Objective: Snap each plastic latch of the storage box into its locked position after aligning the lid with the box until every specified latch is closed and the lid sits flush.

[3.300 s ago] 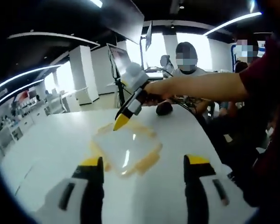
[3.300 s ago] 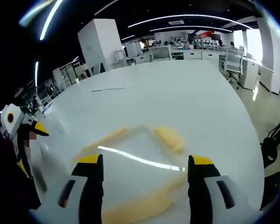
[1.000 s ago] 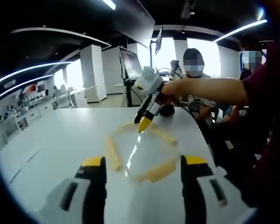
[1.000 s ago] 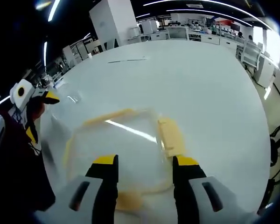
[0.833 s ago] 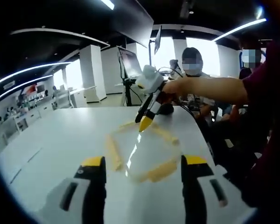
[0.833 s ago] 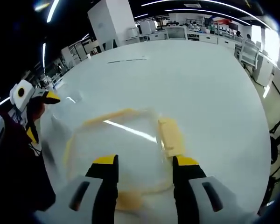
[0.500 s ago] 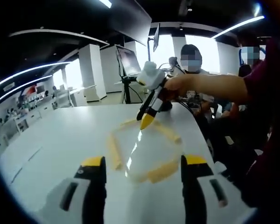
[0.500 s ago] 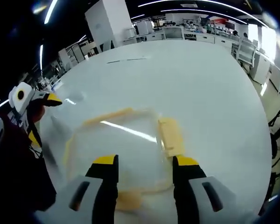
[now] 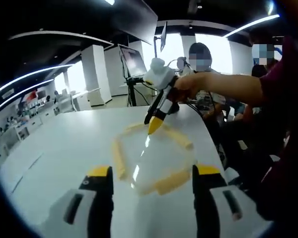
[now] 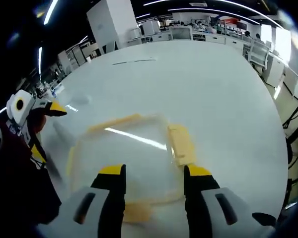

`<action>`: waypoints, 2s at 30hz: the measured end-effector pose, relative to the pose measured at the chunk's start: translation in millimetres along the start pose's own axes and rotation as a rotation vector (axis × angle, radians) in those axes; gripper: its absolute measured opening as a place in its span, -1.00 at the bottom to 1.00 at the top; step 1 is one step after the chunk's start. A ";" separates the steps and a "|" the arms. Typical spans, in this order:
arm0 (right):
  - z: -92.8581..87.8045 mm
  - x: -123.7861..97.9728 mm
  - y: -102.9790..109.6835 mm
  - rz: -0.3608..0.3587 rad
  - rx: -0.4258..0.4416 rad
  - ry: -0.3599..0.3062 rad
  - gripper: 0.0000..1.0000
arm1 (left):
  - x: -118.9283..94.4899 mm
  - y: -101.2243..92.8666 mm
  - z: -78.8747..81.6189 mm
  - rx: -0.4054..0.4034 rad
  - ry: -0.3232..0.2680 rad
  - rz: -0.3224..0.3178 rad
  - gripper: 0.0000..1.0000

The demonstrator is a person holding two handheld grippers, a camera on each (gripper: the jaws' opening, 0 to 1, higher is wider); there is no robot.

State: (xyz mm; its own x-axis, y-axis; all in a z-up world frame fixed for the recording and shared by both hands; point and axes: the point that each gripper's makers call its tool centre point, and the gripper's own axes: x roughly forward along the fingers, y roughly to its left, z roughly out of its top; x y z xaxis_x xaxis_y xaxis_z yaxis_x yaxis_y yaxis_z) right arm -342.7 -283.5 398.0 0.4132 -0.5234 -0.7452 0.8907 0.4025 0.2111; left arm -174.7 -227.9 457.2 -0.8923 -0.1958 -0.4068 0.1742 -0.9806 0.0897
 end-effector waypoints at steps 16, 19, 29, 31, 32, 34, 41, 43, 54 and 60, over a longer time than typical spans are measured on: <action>-10.1 -2.6 17.1 0.000 0.025 -0.014 -0.07 | -5.3 -15.0 -16.9 -0.003 0.030 0.002 0.27; -12.1 -3.6 18.9 -0.003 0.038 -0.017 -0.07 | -7.2 -16.4 -18.6 -0.015 0.028 0.002 0.26; -18.6 -6.4 26.6 -0.016 0.049 -0.028 -0.06 | -9.5 -21.0 -26.4 -0.028 0.046 -0.001 0.26; -20.0 -7.1 28.4 -0.018 0.049 -0.029 -0.07 | -10.1 -21.3 -26.8 -0.033 0.051 -0.001 0.25; -20.7 -7.4 29.6 -0.021 0.049 -0.031 -0.07 | -10.5 -21.4 -26.9 -0.035 0.053 -0.002 0.25; -22.8 -8.2 33.7 -0.023 0.046 -0.032 -0.07 | -12.7 -21.9 -27.8 -0.043 0.054 0.000 0.24; -28.9 -8.9 46.9 -0.021 0.041 -0.039 -0.07 | -13.4 -19.9 -29.2 -0.057 0.067 0.007 0.23; -29.7 -9.1 48.5 -0.026 0.050 -0.043 -0.07 | -13.3 -19.0 -27.0 -0.062 0.066 0.013 0.23; -35.0 -9.3 61.4 -0.023 0.067 -0.059 -0.09 | -28.7 -26.4 -51.8 -0.068 0.059 0.028 0.23; -38.4 -10.8 70.8 -0.020 0.072 -0.071 -0.07 | -35.9 -31.7 -60.9 -0.080 0.064 0.031 0.23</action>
State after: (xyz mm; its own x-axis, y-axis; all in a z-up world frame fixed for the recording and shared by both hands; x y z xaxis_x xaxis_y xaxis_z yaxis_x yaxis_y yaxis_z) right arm -291.4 -220.6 396.7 0.4052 -0.5835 -0.7039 0.9092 0.3377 0.2434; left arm -122.9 -190.4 413.6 -0.8579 -0.2235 -0.4627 0.2363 -0.9712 0.0310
